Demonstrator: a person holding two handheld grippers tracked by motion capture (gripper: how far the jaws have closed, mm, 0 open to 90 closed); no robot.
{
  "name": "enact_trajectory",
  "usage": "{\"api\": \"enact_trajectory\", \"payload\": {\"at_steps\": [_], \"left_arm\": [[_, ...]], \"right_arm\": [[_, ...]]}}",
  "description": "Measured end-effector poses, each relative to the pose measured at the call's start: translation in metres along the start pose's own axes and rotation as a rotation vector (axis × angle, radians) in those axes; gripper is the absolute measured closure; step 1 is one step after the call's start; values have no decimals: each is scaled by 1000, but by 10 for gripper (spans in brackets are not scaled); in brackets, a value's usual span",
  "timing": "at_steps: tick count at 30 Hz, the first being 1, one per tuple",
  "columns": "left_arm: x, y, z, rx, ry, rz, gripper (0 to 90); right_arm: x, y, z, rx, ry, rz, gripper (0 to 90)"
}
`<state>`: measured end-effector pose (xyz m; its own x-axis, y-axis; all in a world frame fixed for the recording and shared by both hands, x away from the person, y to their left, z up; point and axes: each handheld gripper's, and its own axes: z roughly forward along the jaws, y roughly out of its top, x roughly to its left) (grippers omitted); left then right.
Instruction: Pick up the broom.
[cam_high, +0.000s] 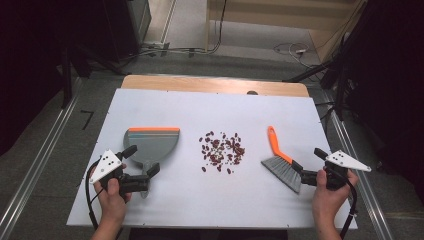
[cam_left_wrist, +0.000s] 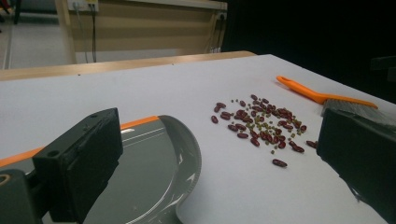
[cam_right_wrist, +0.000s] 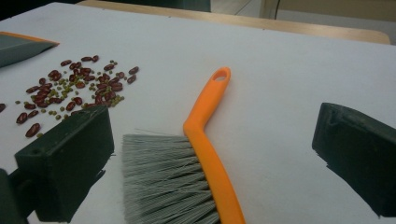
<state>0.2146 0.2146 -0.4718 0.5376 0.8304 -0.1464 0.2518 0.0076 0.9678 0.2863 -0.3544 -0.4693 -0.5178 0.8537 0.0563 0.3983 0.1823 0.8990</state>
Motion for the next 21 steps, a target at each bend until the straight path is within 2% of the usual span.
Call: {"api": "enact_trajectory", "payload": {"at_steps": [6, 10, 13, 16, 21], "left_arm": [[-1, -1, 3, 9, 3, 5, 5], [-2, 0, 5, 8, 3, 6, 5], [-2, 0, 6, 6, -5, 10, 5], [-3, 1, 6, 6, -6, 12, 5], [-3, 2, 6, -2, -5, 13, 5]], "right_arm": [[4, 11, 0, -5, 6, -1, 0], [7, 20, -1, -1, 6, -26, 0], [12, 35, 2, 18, 2, -57, 0], [13, 43, 6, 29, 0, -63, 0], [15, 68, 22, 60, -6, -67, 0]]}}
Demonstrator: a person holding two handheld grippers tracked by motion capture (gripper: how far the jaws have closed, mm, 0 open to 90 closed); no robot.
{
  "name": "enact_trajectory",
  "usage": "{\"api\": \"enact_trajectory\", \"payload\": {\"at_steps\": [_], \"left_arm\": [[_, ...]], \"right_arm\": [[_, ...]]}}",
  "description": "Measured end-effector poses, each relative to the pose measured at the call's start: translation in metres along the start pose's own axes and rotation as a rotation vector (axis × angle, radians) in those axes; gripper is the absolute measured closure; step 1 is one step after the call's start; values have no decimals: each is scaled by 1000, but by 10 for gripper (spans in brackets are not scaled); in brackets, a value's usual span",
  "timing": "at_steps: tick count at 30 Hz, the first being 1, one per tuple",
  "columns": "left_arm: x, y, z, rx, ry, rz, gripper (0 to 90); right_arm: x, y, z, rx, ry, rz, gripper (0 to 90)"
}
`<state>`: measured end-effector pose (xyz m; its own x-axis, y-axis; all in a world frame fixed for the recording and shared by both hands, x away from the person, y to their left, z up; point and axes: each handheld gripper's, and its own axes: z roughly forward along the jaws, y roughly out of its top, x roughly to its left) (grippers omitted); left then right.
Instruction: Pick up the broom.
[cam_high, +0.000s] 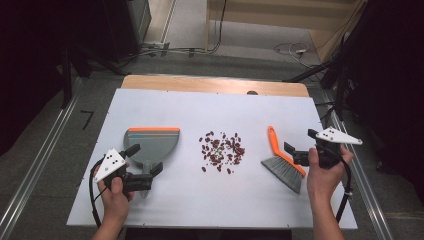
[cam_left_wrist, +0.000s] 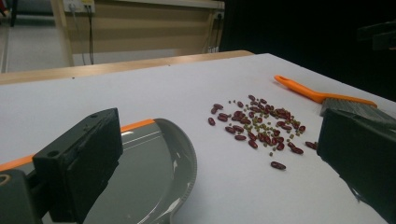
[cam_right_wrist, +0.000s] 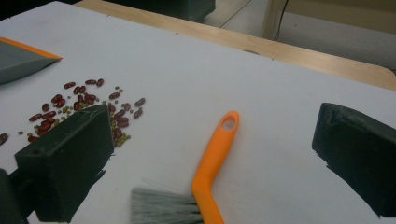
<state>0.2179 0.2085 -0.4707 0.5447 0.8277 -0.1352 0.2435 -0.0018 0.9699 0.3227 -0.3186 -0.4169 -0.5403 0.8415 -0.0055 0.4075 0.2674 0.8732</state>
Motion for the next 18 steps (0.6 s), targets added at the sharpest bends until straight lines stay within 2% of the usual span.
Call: {"api": "enact_trajectory", "payload": {"at_steps": [3, 5, 8, 12, 14, 16, 18], "left_arm": [[0, 0, 0, 0, -2, -1, 1], [0, 1, 1, 4, -18, -7, 1], [-2, 2, 2, 15, -33, 8, 1], [-4, 3, 4, 20, -65, -9, 0], [-3, 4, 3, 22, -75, -16, 0], [-4, 5, 2, 19, -77, -12, 0], [-4, 6, 2, 17, -72, -16, 0]], "right_arm": [[-2, 12, 11, 73, -31, -5, 0], [-5, 14, 19, 101, -19, 6, 0], [-9, 13, 33, 152, 9, 32, 0], [-8, 9, 50, 235, 20, 28, 5], [-6, 8, 56, 262, 17, 23, 69], [-5, 6, 60, 289, 35, 29, 152], [-3, 5, 65, 320, 14, 30, 218]]}}
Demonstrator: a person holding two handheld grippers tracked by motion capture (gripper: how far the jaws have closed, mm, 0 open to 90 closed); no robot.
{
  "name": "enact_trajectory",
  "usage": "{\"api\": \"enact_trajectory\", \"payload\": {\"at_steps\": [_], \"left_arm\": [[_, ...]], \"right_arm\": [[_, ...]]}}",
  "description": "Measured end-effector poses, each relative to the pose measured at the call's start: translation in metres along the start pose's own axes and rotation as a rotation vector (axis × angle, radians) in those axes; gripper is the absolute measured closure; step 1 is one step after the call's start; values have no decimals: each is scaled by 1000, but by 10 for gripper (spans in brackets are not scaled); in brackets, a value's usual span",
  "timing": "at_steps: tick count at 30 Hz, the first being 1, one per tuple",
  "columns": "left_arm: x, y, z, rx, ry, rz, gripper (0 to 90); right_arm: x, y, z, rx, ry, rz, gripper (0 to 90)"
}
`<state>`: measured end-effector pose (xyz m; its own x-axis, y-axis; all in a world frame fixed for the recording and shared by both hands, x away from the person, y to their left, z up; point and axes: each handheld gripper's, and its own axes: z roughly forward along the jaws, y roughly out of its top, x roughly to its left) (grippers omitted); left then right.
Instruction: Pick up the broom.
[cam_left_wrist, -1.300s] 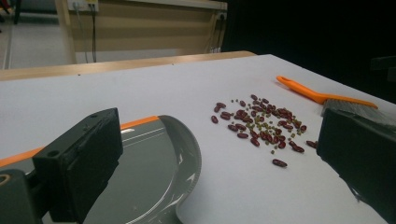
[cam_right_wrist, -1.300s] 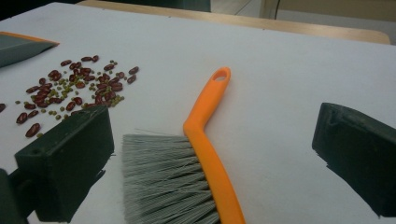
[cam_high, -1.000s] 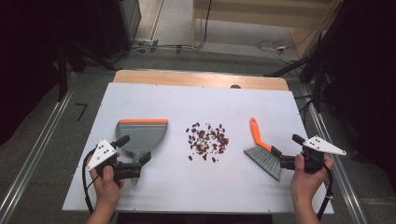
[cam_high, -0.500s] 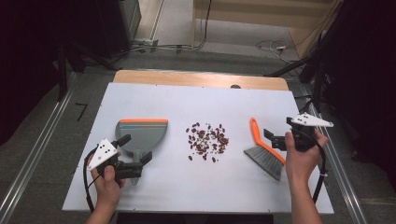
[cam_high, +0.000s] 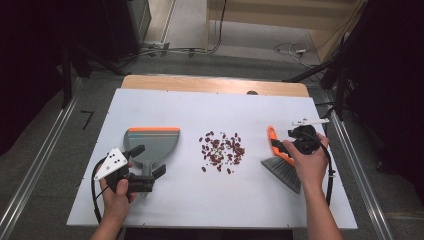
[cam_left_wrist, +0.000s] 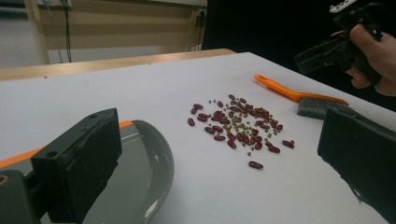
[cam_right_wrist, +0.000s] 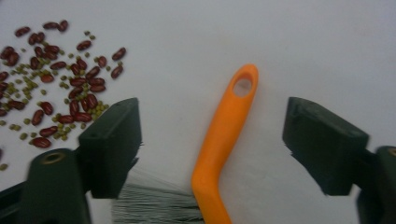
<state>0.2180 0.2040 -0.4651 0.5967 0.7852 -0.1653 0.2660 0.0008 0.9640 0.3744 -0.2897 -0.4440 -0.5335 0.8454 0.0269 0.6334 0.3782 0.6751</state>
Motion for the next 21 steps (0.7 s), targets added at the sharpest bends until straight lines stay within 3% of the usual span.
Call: {"api": "enact_trajectory", "payload": {"at_steps": [1, 2, 4, 9, 12, 17, 20, 21], "left_arm": [[0, 0, 0, 0, 0, 0, 1], [0, 0, 0, 4, 2, 0, 1], [0, 0, 1, 9, 1, -1, 1], [-2, 0, 3, 20, 1, 8, 1], [-3, 0, 4, 25, 0, 12, 1], [-1, 0, 3, 27, -1, 9, 1], [-1, 0, 3, 26, -3, 6, 1], [0, 0, 2, 26, -1, 6, 1]], "right_arm": [[0, 0, 0, 0, 0, 0, 218], [1, 0, 5, 37, 2, 19, 306], [1, 0, 9, 77, -8, 23, 366], [1, -2, 14, 157, -41, 64, 432], [-1, -5, 18, 177, -15, 81, 471], [0, -10, 24, 209, -41, 77, 533], [1, -12, 27, 219, -45, 108, 541], [3, -13, 29, 233, -35, 141, 545]]}}
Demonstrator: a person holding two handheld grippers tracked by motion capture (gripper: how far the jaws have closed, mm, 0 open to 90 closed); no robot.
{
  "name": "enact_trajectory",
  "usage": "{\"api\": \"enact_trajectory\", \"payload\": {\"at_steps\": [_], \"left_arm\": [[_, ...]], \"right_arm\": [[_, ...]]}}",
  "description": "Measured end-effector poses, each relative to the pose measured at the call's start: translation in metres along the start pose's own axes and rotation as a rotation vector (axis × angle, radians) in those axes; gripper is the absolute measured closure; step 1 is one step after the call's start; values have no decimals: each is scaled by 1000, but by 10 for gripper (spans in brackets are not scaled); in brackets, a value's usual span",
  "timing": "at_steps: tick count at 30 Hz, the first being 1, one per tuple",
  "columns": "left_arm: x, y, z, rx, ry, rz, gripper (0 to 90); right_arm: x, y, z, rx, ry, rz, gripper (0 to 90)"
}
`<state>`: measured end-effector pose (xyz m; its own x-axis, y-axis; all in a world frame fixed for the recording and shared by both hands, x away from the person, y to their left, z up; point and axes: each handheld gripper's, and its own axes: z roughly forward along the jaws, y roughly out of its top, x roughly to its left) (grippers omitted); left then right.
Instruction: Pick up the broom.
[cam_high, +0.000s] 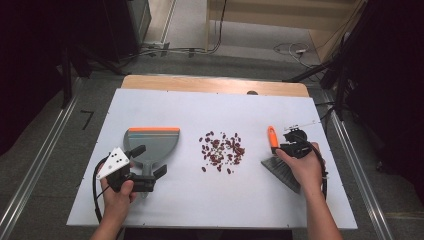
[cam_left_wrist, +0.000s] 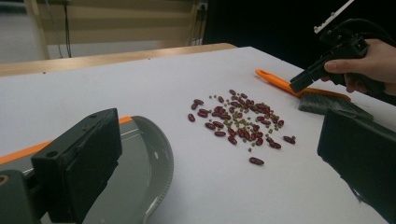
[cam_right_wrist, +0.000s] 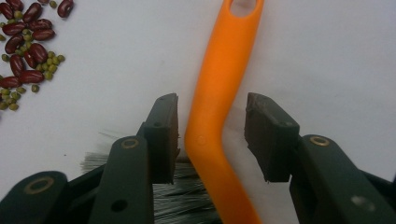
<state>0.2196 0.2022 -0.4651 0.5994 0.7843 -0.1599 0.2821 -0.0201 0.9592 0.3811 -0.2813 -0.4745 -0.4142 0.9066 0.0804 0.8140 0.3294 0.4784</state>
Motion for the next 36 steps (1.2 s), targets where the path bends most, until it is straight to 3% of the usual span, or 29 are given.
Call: {"api": "enact_trajectory", "payload": {"at_steps": [2, 6, 7, 8, 10, 12, 14, 20, 23, 24, 25, 28, 36], "left_arm": [[0, 0, 0, 0, 0, 0, 1], [-1, -1, 0, 0, 0, 3, 1], [-1, -1, 0, 0, 0, 3, 2], [-2, -1, 1, 1, 1, 3, 2], [-3, -1, 1, 3, 1, 5, 2], [-4, -1, 2, 8, 3, 9, 2], [-5, -1, 3, 11, 4, 11, 2], [-4, 1, 1, 8, 31, 2, 4], [-3, 2, 0, 3, 40, -3, 5], [-3, 2, 0, 2, 40, -2, 5], [-3, 3, -1, 1, 43, 2, 4], [-5, 4, 0, -6, 46, -2, 5], [-12, 9, 1, -15, 37, 22, 5]], "right_arm": [[2, 0, 3, 16, 12, 9, 547], [8, -1, 7, 7, -58, 3, 610], [8, -1, 7, 7, -58, 3, 610], [13, -1, 8, 10, -93, 20, 607], [15, 0, 8, 22, -110, 8, 610], [13, 0, 8, 19, -97, 18, 647], [8, -3, 7, -5, -77, 61, 682], [4, -10, 6, -61, -43, 72, 685], [2, -15, 0, -139, -6, 85, 687], [2, -15, 0, -139, -6, 85, 687], [2, -18, -5, -200, 5, 83, 688], [1, -24, -14, -315, 16, 81, 688], [0, -40, -35, -577, 45, 90, 693]]}}
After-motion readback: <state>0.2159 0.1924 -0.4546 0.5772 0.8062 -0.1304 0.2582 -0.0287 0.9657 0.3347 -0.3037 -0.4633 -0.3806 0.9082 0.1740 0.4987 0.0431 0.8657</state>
